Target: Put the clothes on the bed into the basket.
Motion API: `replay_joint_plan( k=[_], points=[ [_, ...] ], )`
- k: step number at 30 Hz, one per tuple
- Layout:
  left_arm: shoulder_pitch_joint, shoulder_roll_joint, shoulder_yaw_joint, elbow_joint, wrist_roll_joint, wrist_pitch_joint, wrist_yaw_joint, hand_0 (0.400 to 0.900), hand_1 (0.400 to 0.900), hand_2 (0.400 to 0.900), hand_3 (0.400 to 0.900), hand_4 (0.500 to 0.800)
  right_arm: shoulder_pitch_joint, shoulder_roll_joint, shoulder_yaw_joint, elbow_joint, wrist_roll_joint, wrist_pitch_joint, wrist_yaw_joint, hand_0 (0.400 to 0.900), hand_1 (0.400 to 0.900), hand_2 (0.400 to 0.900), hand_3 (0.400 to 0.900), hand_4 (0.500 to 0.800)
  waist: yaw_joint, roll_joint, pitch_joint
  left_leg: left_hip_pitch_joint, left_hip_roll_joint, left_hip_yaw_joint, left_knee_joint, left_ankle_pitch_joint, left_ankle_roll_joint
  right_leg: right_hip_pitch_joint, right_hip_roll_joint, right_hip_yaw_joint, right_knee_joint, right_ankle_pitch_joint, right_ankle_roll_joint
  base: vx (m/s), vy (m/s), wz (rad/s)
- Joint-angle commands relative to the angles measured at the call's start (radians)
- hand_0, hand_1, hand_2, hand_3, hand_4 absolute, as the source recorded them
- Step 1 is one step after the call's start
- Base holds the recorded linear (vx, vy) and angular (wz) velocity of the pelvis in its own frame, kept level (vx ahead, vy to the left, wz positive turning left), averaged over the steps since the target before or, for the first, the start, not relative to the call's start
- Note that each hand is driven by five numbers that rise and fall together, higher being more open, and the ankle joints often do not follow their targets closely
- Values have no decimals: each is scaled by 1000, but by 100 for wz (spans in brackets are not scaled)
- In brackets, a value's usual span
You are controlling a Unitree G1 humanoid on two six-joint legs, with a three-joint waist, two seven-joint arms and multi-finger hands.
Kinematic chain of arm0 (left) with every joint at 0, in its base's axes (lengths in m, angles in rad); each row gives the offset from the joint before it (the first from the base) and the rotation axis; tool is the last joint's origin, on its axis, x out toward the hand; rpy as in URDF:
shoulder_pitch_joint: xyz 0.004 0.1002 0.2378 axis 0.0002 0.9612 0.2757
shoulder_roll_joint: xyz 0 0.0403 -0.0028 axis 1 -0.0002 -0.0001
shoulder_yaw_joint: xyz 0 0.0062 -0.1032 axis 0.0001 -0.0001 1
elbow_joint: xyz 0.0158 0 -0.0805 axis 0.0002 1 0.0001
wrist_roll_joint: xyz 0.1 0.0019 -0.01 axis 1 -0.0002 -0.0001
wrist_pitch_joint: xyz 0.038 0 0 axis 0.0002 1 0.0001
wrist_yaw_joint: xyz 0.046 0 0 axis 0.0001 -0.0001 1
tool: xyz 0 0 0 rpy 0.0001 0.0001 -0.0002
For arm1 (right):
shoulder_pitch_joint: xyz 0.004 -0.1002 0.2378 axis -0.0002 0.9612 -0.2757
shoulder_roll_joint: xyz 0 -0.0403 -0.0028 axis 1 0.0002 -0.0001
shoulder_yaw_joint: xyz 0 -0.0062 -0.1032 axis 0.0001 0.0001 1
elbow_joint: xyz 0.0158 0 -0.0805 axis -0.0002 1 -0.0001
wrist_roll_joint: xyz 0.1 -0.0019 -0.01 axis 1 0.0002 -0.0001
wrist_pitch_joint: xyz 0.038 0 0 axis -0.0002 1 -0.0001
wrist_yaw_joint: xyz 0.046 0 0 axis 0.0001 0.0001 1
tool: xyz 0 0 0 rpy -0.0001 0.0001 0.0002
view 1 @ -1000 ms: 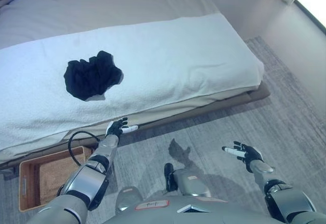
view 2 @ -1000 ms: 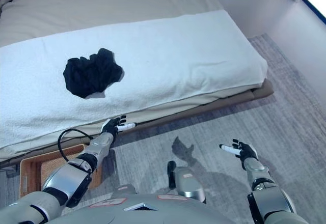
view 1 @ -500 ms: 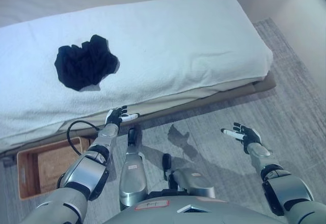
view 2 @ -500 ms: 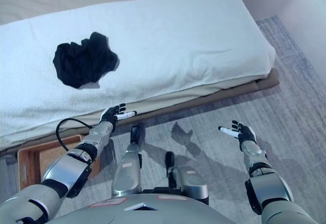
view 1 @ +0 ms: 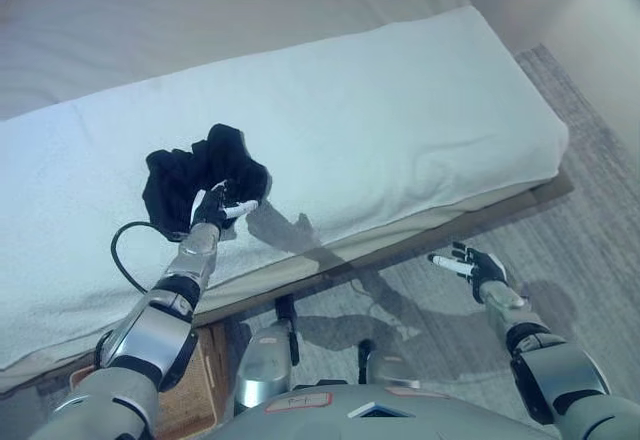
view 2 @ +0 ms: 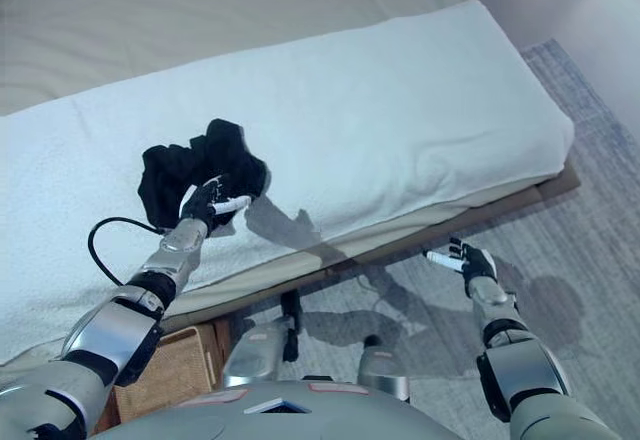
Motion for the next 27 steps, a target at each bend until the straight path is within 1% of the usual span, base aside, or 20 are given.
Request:
replay_joint_plan(
  k=[1, 2, 3, 4, 5, 7, 9, 10, 12, 13, 14, 15, 16, 17, 18, 20, 22, 25, 26, 27],
  points=[
    [-84, 19, 26, -63, -40, -65, 24, 900, 900, 900, 900, 800, 0, -90, 1, -36, 9, -33, -28, 900, 900, 900, 900, 800, -2, -1, -16, -110, 8, -54, 117, -38, -22, -17, -91, 2, 185, 372, -3, 99, 198, 13],
    [-84, 19, 27, -63, -41, -64, 24, 900, 900, 900, 900, 800, 0, -90, 1, -36, 9, -33, -28, 900, 900, 900, 900, 800, -2, -2, -13, -108, 6, -53, 117, -38, -21, -17, -93, 3, 190, 369, -3, 163, 256, 16],
    [-84, 17, 32, -67, -45, -65, 25, 900, 900, 900, 900, 800, 3, -89, -2, -39, 10, -31, -31, 900, 900, 900, 900, 800, -11, 15, -2, -73, -19, -70, 111, -56, 1, -61, -92, 12, 258, 394, -14, 180, 241, 11],
    [-82, 16, 35, -63, -53, -64, 22, 900, 900, 900, 900, 800, 4, -89, -2, -39, 9, -29, -31, 900, 900, 900, 900, 800, -15, 18, -1, -51, -30, -75, 105, -69, 7, -94, -103, 5, 266, 398, -17, 241, 266, 20],
    [-83, 13, 33, -60, -58, -65, 20, 900, 900, 900, 900, 800, 5, -90, -2, -37, 11, -29, -30, 900, 900, 900, 900, 800, -21, 19, 2, -39, -37, -81, 102, -76, 6, -122, -112, 1, 251, 392, -18, 198, 106, 27],
    [-96, 2, 28, -42, -62, -68, 19, 900, 900, 900, 900, 800, 8, -94, -9, -30, 18, -30, -24, 900, 900, 900, 900, 800, -38, 24, 7, -23, -42, -102, 103, -91, -6, -168, -121, -9, 183, 335, -19, 216, -8, 49],
    [-112, -9, 19, -19, -55, -71, 16, 900, 900, 900, 900, 800, 13, -100, -18, -23, 24, -32, -21, 900, 900, 900, 900, 800, -67, 13, 16, -9, -54, -125, 108, -110, -24, -190, -139, -14, 71, 318, -4, 227, -114, 74],
    [-124, -14, 10, -5, -43, -70, 17, 900, 900, 900, 900, 800, 12, -101, -23, -21, 26, -34, -22, 900, 900, 900, 900, 800, -84, 3, 20, 1, -60, -138, 111, -123, -33, -202, -144, -12, -3, 321, 10, 268, -150, 83],
    [-145, -17, -4, 32, 6, -64, 19, 900, 900, 900, 900, 800, 19, -100, -32, -18, 25, -34, -21, 900, 900, 900, 900, 800, -117, -16, 25, 26, -70, -163, 125, -154, -50, -210, -154, -10, -122, 354, 43, 261, -130, 69],
    [-145, -18, -5, 33, 7, -65, 19, 900, 900, 900, 900, 800, 20, -100, -33, -18, 25, -34, -22, 900, 900, 900, 900, 800, -120, -13, 29, 29, -68, -167, 129, -160, -50, -200, -153, -17, -126, 352, 43, 263, -124, 58],
    [-166, -11, -20, 55, 76, -57, 37, 900, 900, 900, 900, 800, 26, -98, -36, -22, 23, -35, -21, 900, 900, 900, 900, 800, -138, -32, 30, 44, -71, -180, 141, -182, -59, -216, -158, -12, -186, 391, 65, 229, -106, 52],
    [-174, -8, -26, 76, 111, -50, 44, 900, 900, 900, 900, 800, 30, -97, -41, -22, 26, -34, -18, 900, 900, 900, 900, 800, -147, -40, 30, 52, -72, -188, 149, -197, -63, -219, -155, -8, -212, 402, 73, 225, -107, 50],
    [-175, -9, -26, 76, 112, -50, 44, 900, 900, 900, 900, 800, 30, -97, -41, -22, 26, -34, -18, 900, 900, 900, 900, 800, -148, -38, 32, 53, -70, -190, 152, -201, -63, -215, -154, -11, -213, 401, 72, 188, -92, 49],
    [-194, -2, -43, 92, 190, -39, 74, 900, 900, 900, 900, 800, 35, -95, -41, -31, 22, -35, -19, 900, 900, 900, 900, 800, -158, -52, 34, 59, -74, -202, 175, -223, -68, -227, -146, -6, -229, 415, 81, 150, -99, 48],
    [-206, 3, -50, 93, 219, -33, 86, 900, 900, 900, 900, 800, 36, -97, -40, -38, 24, -37, -18, 900, 900, 900, 900, 800, -162, -63, 42, 52, -74, -211, 203, -240, -71, -233, -138, -2, -231, 415, 82, 147, -130, 57],
    [-232, 11, -66, 89, 255, -26, 111, 900, 900, 900, 900, 800, 25, -100, -32, -51, 30, -39, -19, 900, 900, 900, 900, 800, -165, -77, 60, 29, -73, -220, 245, -259, -71, -248, -124, -5, -219, 414, 79, -10, -91, 28],
    [-270, 28, -73, 108, 316, -11, 151, 900, 900, 900, 900, 800, 15, -103, -30, -64, 42, -45, -18, 900, 900, 900, 900, 800, -161, -97, 71, -6, -69, -223, 283, -278, -77, -250, -113, -22, -225, 384, 70, -63, -103, 11],
    [-305, 40, -70, 172, 377, 13, 198, 900, 900, 900, 900, 800, -18, -98, 0, -74, 38, -46, -19, 900, 900, 900, 900, 800, -162, -109, 86, -38, -45, -226, 298, -274, -86, -264, -80, -25, -235, 381, 63, -37, -94, -8],
    [-307, 40, -69, 173, 377, 12, 199, 900, 900, 900, 900, 800, -20, -98, 1, -73, 38, -47, -19, 900, 900, 900, 900, 800, -163, -108, 86, -39, -44, -226, 298, -275, -87, -265, -79, -25, -235, 381, 63, -65, -69, -16],
    [-321, 47, -70, 183, 382, 18, 206, 900, 900, 900, 900, 800, -33, -102, 17, -80, 32, -45, -18, 900, 900, 900, 900, 800, -165, -112, 93, -53, -32, -230, 296, -265, -94, -275, -74, -29, -234, 378, 60, -61, -75, -3]
  ],
)
